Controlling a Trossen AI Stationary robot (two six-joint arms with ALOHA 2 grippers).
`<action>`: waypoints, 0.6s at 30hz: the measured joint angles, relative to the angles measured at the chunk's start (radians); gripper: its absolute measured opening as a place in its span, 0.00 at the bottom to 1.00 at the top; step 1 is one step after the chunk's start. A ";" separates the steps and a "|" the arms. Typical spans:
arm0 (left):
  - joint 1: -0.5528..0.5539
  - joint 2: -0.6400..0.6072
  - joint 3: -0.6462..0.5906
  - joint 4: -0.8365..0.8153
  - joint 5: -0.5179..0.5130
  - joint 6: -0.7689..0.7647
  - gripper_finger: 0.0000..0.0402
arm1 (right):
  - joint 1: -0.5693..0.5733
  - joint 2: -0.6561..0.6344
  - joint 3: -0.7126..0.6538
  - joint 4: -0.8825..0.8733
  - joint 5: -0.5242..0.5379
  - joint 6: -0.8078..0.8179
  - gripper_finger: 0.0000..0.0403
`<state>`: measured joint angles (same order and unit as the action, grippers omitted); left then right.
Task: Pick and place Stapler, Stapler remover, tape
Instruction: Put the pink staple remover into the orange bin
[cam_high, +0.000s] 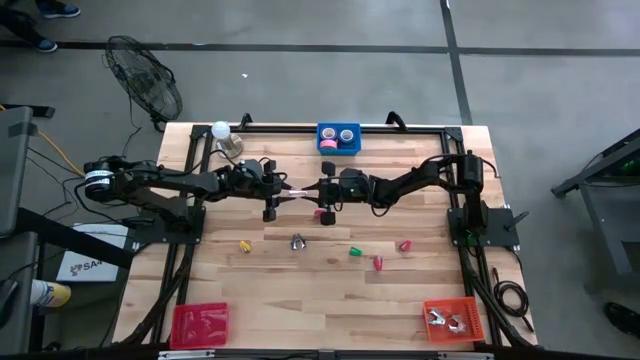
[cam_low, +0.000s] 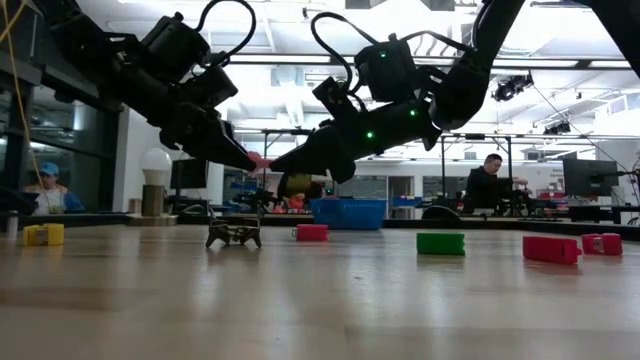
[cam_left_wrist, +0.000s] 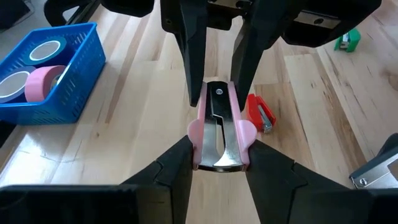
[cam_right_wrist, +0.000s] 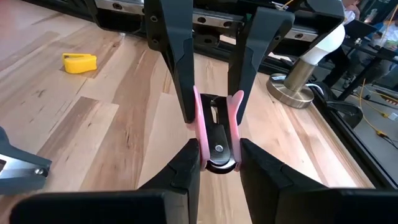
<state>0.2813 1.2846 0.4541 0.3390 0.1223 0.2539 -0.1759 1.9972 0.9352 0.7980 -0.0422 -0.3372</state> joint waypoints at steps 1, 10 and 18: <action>0.000 0.000 0.000 -0.001 0.000 0.000 0.33 | 0.000 0.000 0.000 0.000 0.000 0.000 0.20; 0.000 0.000 0.000 -0.029 -0.016 0.003 0.33 | -0.010 0.000 0.000 -0.029 0.002 -0.004 0.20; 0.000 0.000 0.000 -0.058 -0.048 0.003 0.33 | -0.016 0.000 0.000 -0.049 0.011 -0.003 0.20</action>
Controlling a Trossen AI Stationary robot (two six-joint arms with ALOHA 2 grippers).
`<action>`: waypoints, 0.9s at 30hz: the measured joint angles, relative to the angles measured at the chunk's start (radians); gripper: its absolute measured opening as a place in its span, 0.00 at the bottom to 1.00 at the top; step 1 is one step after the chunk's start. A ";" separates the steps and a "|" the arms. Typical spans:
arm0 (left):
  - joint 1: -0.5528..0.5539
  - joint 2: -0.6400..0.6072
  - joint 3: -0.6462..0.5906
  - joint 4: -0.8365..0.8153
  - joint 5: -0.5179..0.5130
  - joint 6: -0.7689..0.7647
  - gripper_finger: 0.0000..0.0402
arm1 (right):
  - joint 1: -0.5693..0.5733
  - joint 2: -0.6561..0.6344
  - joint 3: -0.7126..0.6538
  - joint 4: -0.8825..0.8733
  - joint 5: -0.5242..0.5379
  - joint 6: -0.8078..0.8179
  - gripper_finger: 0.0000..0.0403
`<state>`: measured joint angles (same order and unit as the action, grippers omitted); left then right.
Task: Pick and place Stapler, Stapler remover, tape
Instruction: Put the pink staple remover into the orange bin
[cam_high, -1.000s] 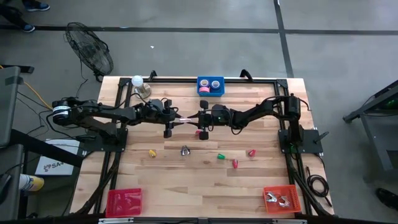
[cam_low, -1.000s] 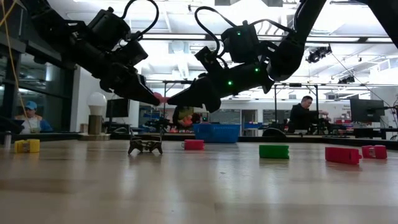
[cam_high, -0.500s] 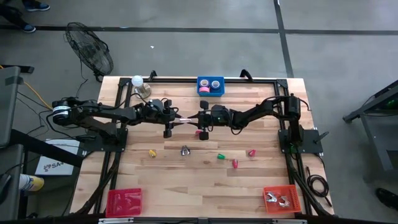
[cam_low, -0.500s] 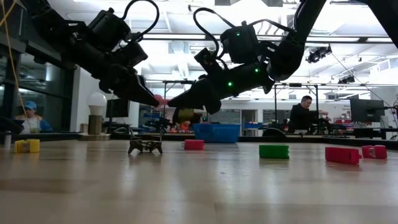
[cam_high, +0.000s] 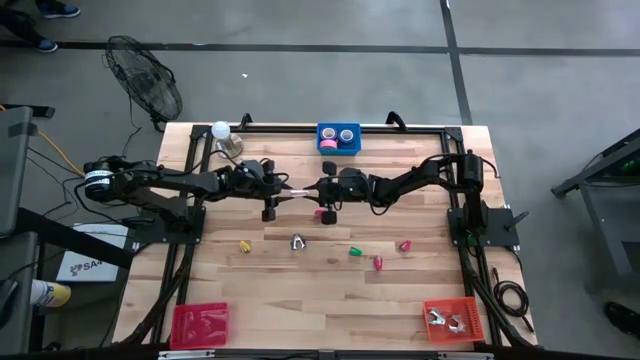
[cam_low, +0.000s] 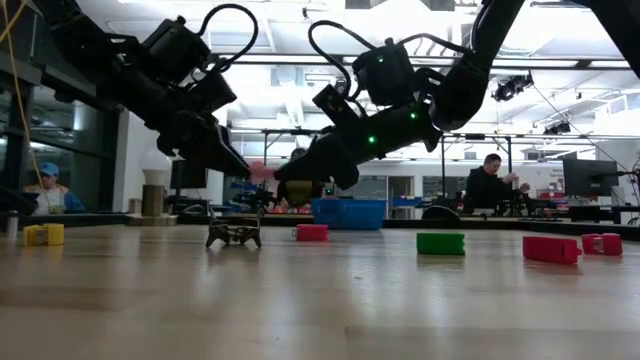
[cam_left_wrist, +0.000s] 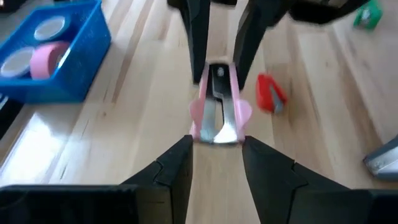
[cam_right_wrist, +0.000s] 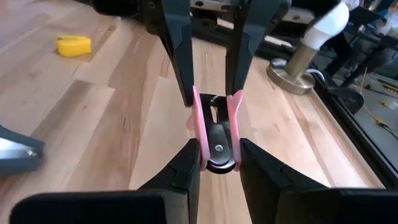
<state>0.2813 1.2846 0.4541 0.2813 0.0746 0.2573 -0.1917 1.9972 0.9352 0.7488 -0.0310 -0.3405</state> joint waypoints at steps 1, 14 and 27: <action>0.000 0.000 0.000 -0.014 -0.008 0.000 0.33 | 0.000 0.000 0.000 -0.009 0.012 0.000 0.20; -0.001 0.001 -0.002 -0.055 -0.085 -0.002 0.33 | -0.008 -0.033 -0.002 -0.151 0.089 0.003 0.19; 0.000 0.001 -0.001 -0.053 -0.093 -0.008 0.33 | 0.063 -0.354 -0.001 -0.914 0.088 0.095 0.19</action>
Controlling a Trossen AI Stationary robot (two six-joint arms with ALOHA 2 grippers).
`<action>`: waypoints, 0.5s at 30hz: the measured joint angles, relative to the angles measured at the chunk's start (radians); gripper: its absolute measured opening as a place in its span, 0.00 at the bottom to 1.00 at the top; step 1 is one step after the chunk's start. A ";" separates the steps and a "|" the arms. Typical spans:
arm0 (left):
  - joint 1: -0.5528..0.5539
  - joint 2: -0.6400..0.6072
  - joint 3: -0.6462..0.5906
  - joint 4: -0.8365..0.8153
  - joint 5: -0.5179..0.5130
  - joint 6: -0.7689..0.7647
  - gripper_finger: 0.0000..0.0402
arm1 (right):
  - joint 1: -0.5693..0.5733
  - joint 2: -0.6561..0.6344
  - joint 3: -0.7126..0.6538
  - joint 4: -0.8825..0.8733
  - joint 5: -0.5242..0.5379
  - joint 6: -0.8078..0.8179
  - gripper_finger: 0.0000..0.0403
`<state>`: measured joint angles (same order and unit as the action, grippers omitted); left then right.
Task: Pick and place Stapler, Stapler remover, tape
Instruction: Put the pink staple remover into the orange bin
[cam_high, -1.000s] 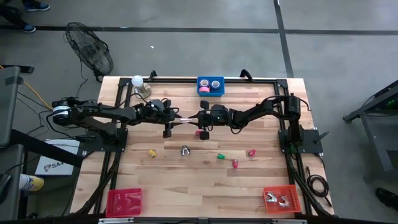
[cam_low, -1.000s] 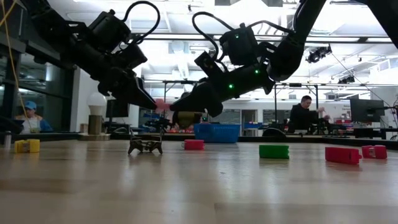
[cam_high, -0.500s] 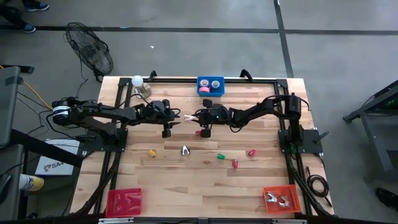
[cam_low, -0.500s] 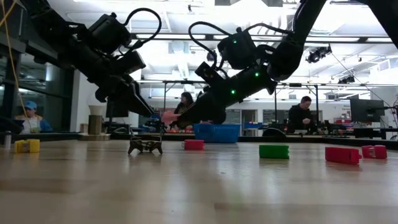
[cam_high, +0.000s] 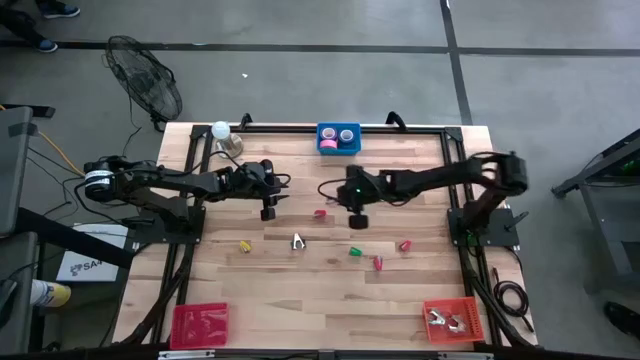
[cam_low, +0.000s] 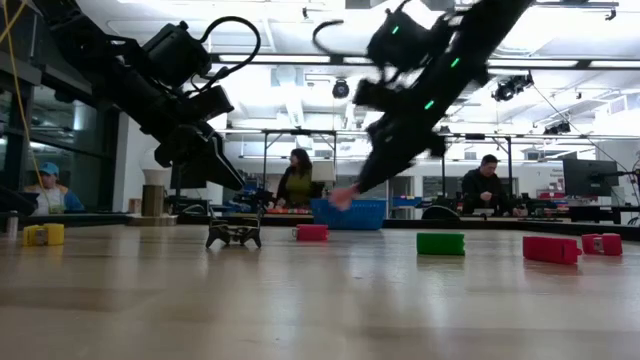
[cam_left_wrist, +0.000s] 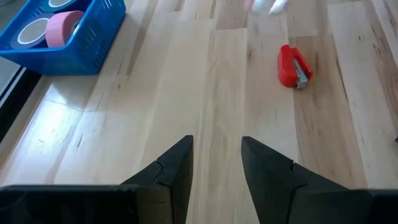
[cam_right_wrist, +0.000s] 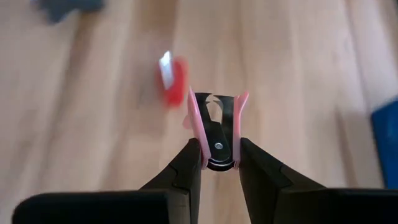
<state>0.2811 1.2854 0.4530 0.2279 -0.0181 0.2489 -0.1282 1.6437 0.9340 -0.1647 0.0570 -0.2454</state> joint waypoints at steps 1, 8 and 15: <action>0.000 0.000 0.000 0.001 0.000 0.000 0.33 | 0.014 -0.041 0.000 -0.070 -0.001 0.022 0.19; 0.000 0.000 0.000 0.001 0.001 -0.001 0.33 | 0.157 -0.307 0.000 -0.499 -0.045 0.330 0.19; 0.000 0.000 0.000 0.001 0.003 -0.001 0.33 | 0.370 -0.480 0.000 -0.703 -0.149 0.762 0.19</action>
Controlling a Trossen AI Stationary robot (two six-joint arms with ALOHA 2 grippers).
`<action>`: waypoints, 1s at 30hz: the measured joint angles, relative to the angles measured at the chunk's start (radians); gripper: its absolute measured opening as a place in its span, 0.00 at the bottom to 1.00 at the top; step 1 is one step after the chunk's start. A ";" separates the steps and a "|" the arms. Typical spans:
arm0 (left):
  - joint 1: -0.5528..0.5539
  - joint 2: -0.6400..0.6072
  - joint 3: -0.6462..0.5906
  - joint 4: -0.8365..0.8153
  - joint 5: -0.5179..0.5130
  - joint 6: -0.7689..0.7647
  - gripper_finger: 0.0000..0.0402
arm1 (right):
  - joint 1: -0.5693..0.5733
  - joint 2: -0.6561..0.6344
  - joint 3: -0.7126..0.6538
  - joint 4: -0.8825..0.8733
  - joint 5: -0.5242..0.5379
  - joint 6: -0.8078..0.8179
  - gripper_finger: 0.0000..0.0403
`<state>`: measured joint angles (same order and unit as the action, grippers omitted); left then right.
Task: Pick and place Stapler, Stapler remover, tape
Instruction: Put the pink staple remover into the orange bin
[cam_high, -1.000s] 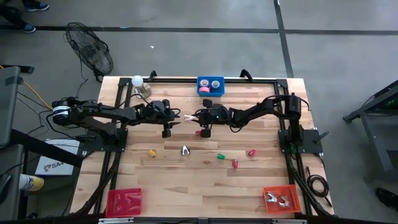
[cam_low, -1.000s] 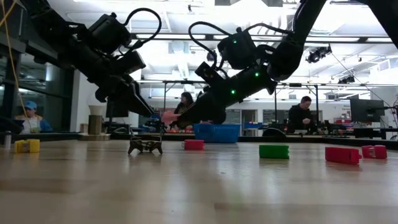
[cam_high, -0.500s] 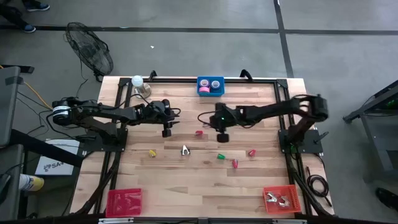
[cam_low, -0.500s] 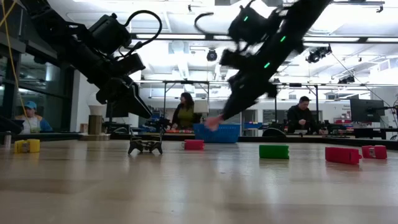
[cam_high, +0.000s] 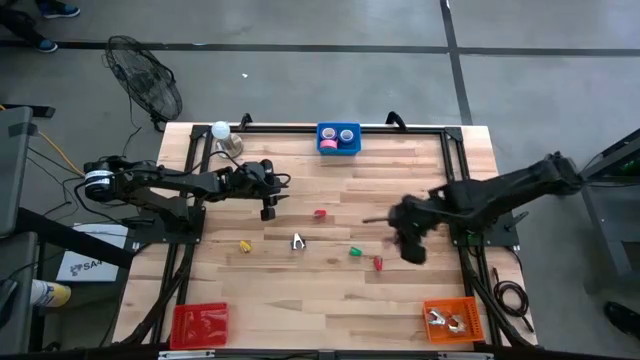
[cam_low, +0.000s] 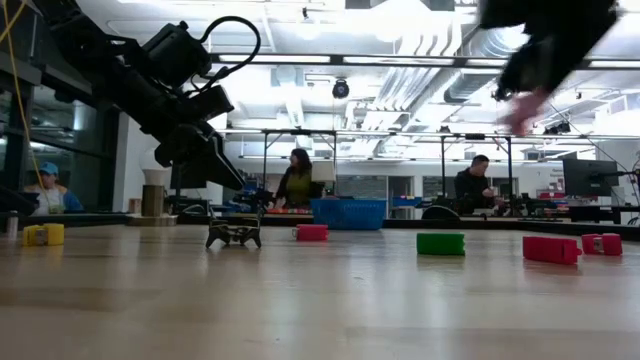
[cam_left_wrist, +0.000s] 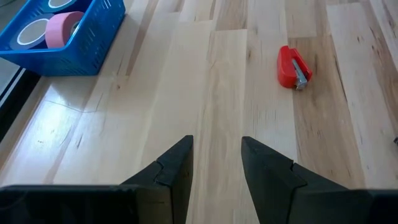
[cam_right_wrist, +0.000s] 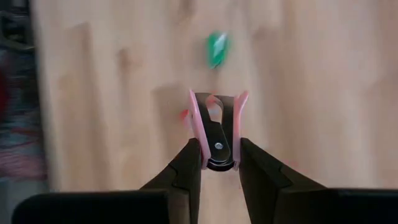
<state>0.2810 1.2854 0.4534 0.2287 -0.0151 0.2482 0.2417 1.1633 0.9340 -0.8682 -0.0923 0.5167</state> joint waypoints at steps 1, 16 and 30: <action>0.000 0.000 0.000 0.000 0.000 -0.002 0.33 | 0.029 -0.012 0.000 -0.015 -0.019 0.065 0.19; 0.000 0.000 0.000 0.000 0.013 -0.018 0.33 | 0.378 0.029 0.000 -0.085 -0.417 0.990 0.19; 0.000 0.000 0.000 -0.004 0.015 -0.020 0.33 | 0.554 0.264 0.000 0.010 -0.453 1.345 0.19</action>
<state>0.2813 1.2854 0.4534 0.2247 -0.0002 0.2287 0.7958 1.4272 0.9344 -0.8581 -0.5453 1.8613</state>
